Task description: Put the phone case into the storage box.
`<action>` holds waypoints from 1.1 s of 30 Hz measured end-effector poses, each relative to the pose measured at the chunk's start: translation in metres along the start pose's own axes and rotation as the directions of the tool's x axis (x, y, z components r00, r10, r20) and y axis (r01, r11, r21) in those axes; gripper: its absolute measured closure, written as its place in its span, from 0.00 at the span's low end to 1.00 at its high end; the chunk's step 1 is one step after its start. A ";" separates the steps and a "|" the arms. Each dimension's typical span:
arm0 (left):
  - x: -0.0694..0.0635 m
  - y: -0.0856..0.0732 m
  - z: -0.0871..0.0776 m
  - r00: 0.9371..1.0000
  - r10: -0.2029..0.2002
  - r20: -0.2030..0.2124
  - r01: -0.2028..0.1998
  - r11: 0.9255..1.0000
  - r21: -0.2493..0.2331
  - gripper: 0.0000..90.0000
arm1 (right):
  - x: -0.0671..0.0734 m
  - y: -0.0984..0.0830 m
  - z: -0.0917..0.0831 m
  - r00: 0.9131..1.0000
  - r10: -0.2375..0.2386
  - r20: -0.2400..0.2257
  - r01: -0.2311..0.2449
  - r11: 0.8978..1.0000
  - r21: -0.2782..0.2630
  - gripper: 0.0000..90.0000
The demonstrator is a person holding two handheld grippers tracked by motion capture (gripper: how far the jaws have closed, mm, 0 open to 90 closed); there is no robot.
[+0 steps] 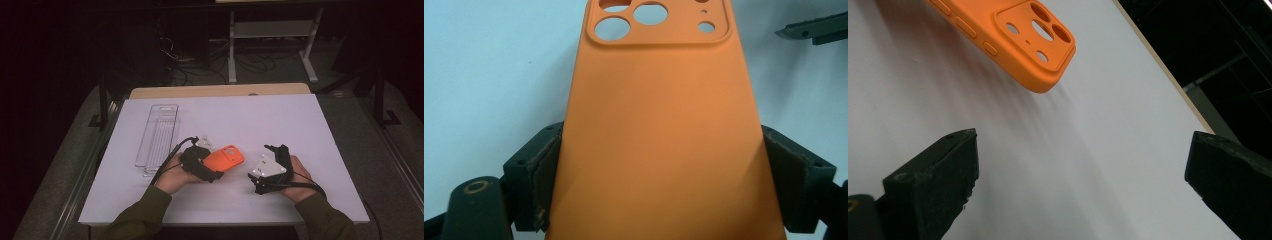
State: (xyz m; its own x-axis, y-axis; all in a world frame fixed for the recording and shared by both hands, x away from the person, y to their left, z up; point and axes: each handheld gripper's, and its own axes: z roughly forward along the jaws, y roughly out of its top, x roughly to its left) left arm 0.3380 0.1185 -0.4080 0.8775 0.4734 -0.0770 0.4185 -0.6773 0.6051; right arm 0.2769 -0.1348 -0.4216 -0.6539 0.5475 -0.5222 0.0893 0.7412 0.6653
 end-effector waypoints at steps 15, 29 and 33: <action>-0.003 0.000 0.003 0.999 -0.042 0.000 0.042 0.998 -0.037 0.18 | 0.007 0.002 0.001 0.994 -0.100 0.050 0.100 0.995 0.004 0.00; -0.004 0.000 0.004 0.999 -0.047 0.003 0.047 0.998 -0.036 0.18 | 0.013 0.004 0.002 0.979 -0.180 0.093 0.179 0.984 0.013 0.00; -0.004 0.000 0.004 0.999 -0.045 0.003 0.046 0.998 -0.034 0.18 | 0.014 0.004 0.002 0.972 -0.210 0.105 0.210 0.978 0.017 0.00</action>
State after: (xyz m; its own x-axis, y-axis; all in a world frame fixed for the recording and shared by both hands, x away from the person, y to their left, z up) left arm 0.3354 0.1146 -0.4108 0.8583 0.5018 -0.1070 0.4498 -0.6355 0.6276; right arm 0.2700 -0.1234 -0.4270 -0.5755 0.4170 -0.7035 -0.0369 0.8461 0.5317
